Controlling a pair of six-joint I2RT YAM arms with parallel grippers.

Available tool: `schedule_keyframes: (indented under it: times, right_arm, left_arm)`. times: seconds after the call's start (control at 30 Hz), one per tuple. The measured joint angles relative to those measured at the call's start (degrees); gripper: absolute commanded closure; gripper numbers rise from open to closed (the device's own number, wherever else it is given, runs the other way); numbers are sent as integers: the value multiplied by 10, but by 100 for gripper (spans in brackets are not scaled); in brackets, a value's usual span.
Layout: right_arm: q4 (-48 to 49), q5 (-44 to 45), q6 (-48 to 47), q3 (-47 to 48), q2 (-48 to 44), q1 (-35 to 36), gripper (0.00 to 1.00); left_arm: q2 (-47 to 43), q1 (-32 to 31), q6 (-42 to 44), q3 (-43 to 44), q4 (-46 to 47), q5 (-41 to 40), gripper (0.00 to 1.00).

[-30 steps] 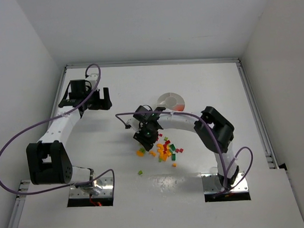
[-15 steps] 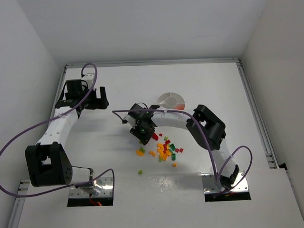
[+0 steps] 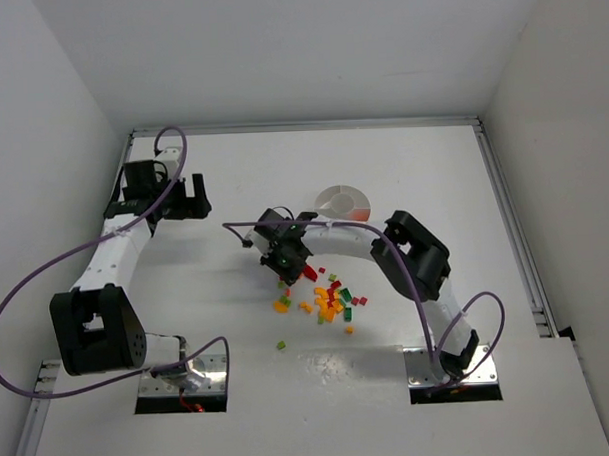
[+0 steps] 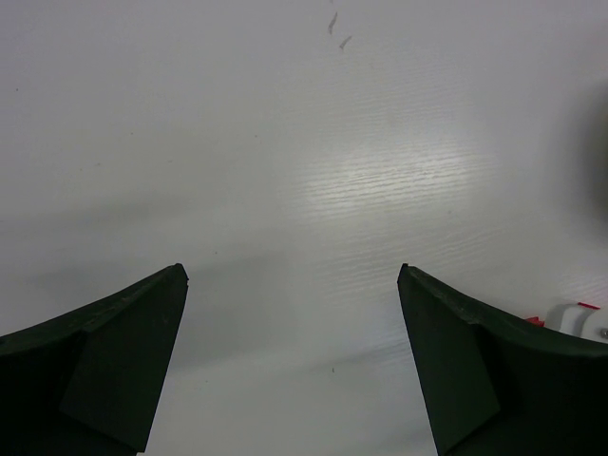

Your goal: Sort the legos into containers by color

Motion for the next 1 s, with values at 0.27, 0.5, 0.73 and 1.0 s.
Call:
schedule_keyframes:
  times: [0.27,0.5,0.73,1.0]
  right_arm:
    - [2,-1,-2,-39,-29,6,48]
    - [3,-4,-5,-42,-33,7,47]
    - [3,-14,-24,-97,-69,-1,57]
    - [2,-23,-50,-135,-94,1,58]
  left_arm:
    - [0,4,3,0,0,10,1]
    - [0,4,3,0,0,14,1]
    - [0,4,3,0,-1,15,1]
    - [5,4,4,0,-1,19,1]
